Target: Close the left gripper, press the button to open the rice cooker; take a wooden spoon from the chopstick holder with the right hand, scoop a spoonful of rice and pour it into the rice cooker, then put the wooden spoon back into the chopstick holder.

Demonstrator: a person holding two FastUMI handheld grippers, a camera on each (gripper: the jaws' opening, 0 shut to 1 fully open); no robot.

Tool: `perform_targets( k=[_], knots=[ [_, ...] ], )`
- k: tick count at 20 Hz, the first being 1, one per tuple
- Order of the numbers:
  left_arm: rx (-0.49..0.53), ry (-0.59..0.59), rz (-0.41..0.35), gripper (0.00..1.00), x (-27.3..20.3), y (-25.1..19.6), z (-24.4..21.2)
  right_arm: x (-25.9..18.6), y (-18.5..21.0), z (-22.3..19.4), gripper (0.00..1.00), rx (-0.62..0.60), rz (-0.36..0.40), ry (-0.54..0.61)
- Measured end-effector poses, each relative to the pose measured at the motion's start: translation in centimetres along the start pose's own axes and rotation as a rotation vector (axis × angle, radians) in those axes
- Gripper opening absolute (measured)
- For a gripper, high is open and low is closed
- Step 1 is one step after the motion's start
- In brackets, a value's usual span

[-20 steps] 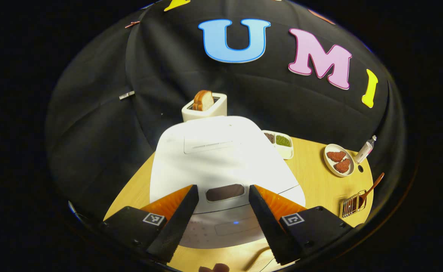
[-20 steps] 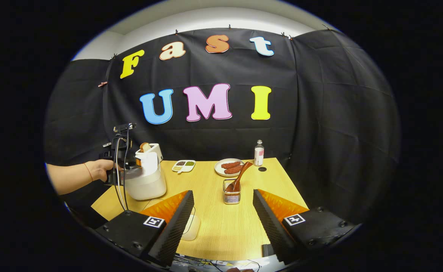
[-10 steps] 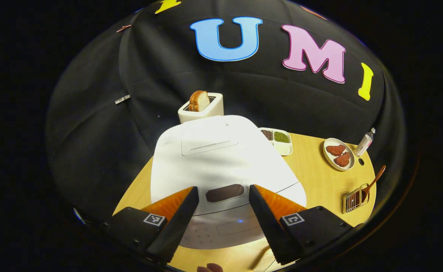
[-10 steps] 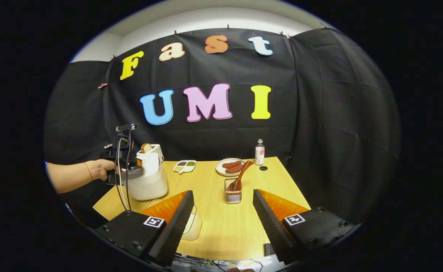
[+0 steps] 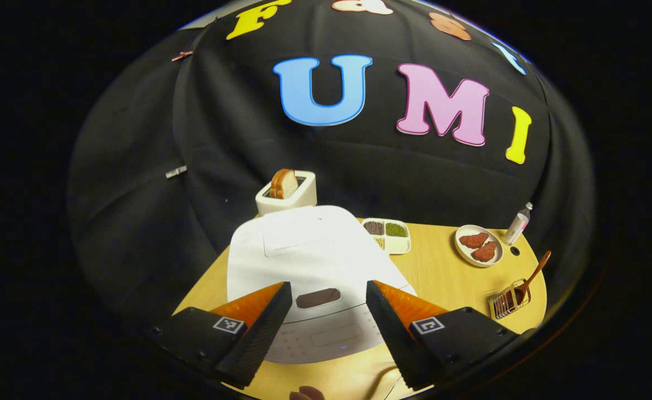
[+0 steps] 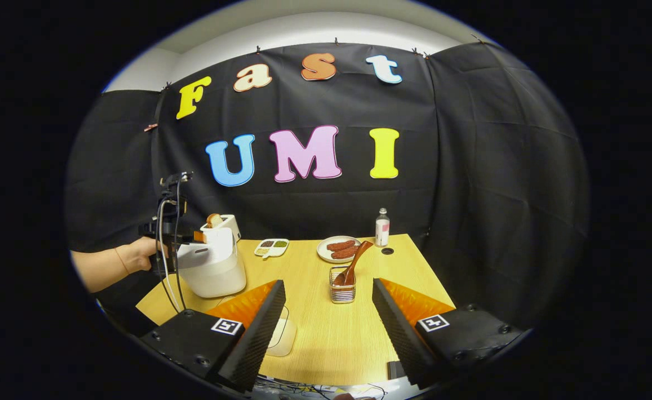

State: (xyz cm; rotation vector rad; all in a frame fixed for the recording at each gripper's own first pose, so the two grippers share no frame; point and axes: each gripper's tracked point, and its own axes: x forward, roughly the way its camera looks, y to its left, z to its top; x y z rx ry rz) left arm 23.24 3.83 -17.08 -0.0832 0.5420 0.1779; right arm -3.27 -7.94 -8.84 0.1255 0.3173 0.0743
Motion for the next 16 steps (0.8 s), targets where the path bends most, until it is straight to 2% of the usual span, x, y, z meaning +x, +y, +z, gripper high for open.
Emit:
perform_targets(
  k=[3,8,11,16],
  knots=[
    [0.028,-0.134,-0.045,0.93,-4.0,-0.6,3.6,0.2,0.3,0.6,0.98,0.002,-0.001,-0.011],
    [0.074,-0.357,-0.174,0.94,-12.4,-3.3,7.2,0.6,0.9,2.3,0.98,-0.019,-0.009,-0.053],
    [0.087,-0.443,-0.219,0.94,-17.5,-4.2,7.3,1.0,1.2,3.5,0.98,-0.019,-0.013,-0.083],
    [0.081,-0.511,-0.309,0.93,-24.1,-5.6,5.5,0.7,1.9,6.0,0.98,-0.023,-0.031,-0.173]
  ],
)
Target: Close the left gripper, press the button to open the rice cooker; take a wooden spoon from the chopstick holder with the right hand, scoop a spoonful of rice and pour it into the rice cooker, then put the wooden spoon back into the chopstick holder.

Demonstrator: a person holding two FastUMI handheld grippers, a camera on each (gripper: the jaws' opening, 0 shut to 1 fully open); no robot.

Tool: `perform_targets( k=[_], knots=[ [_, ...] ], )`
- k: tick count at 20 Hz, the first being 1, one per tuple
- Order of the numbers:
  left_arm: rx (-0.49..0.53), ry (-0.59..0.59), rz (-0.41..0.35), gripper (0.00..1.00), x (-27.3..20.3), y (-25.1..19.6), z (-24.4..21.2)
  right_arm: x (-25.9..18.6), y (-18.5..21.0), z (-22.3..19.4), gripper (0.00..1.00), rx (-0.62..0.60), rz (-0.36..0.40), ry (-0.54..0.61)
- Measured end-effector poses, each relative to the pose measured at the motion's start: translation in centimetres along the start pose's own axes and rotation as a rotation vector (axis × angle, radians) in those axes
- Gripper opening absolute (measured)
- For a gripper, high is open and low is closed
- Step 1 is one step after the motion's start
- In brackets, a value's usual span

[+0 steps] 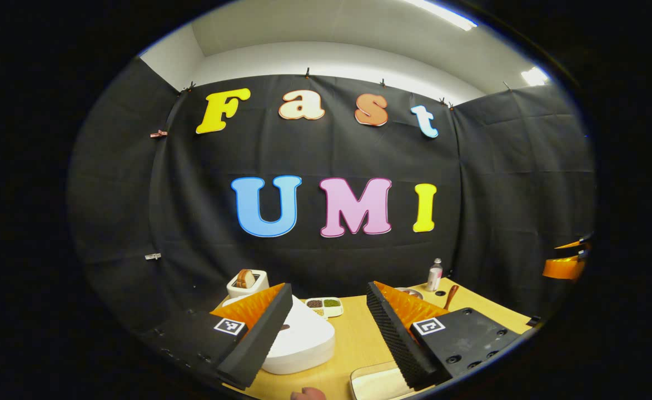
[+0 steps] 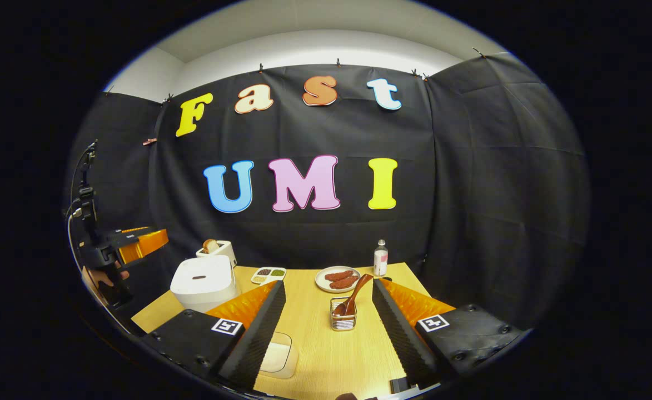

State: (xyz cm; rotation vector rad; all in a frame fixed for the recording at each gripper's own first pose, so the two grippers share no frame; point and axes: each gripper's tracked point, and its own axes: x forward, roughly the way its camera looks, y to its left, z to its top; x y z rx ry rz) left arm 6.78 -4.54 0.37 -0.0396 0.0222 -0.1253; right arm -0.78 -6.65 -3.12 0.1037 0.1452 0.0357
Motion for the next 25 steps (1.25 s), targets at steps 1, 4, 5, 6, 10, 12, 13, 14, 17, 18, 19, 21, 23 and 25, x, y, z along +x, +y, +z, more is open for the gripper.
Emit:
perform_targets(
  k=[1,4,5,6,10,12,13,14,17,18,19,21,23,25],
  knots=[
    [-0.004,-0.006,-0.01,0.94,-1.0,-0.3,0.1,0.0,0.2,0.4,0.98,-0.008,0.002,-0.016],
    [-0.031,-0.019,-0.001,0.94,-3.5,-0.9,-0.1,-0.4,1.0,1.6,0.98,-0.02,0.01,-0.055],
    [-0.047,-0.015,-0.001,0.94,-4.2,-1.1,-0.4,-0.6,1.2,2.0,0.98,-0.023,0.012,-0.069],
    [-0.055,-0.014,0.003,0.94,-4.9,-1.0,-0.4,-0.7,1.5,2.5,0.98,-0.03,0.014,-0.087],
    [-0.026,-0.009,0.018,0.94,-6.6,-0.2,-0.5,-1.2,1.9,2.9,0.98,-0.072,0.013,-0.119],
    [-0.013,-0.002,0.013,0.94,-6.9,-0.1,-0.6,-1.3,1.8,2.8,0.99,-0.088,0.006,-0.123],
    [-0.013,0.003,0.011,0.94,-6.8,-0.1,-0.8,-1.3,2.0,2.8,0.98,-0.089,0.007,-0.125],
    [-0.017,0.01,0.012,0.94,-6.8,0.0,-0.9,-1.4,2.1,2.8,0.98,-0.09,0.009,-0.125],
    [-0.022,0.012,0.013,0.94,-6.7,0.2,-0.9,-1.4,2.3,3.1,0.98,-0.104,0.012,-0.133],
    [-0.02,0.009,0.01,0.94,-6.5,0.0,-0.7,-1.4,2.4,3.2,0.98,-0.106,0.012,-0.134],
    [-0.014,0.007,0.01,0.94,-6.5,0.1,-0.6,-1.4,2.4,3.2,0.98,-0.107,0.013,-0.136],
    [0.0,0.004,0.01,0.94,-6.4,0.3,-0.5,-1.3,2.5,3.3,0.99,-0.105,0.015,-0.138],
    [0.005,0.0,0.012,0.94,-6.4,0.2,-0.4,-1.2,2.8,3.4,0.99,-0.108,0.017,-0.14],
    [0.002,-0.003,0.011,0.94,-6.6,0.2,-0.1,-1.3,2.8,3.4,0.99,-0.109,0.02,-0.14]
  ],
)
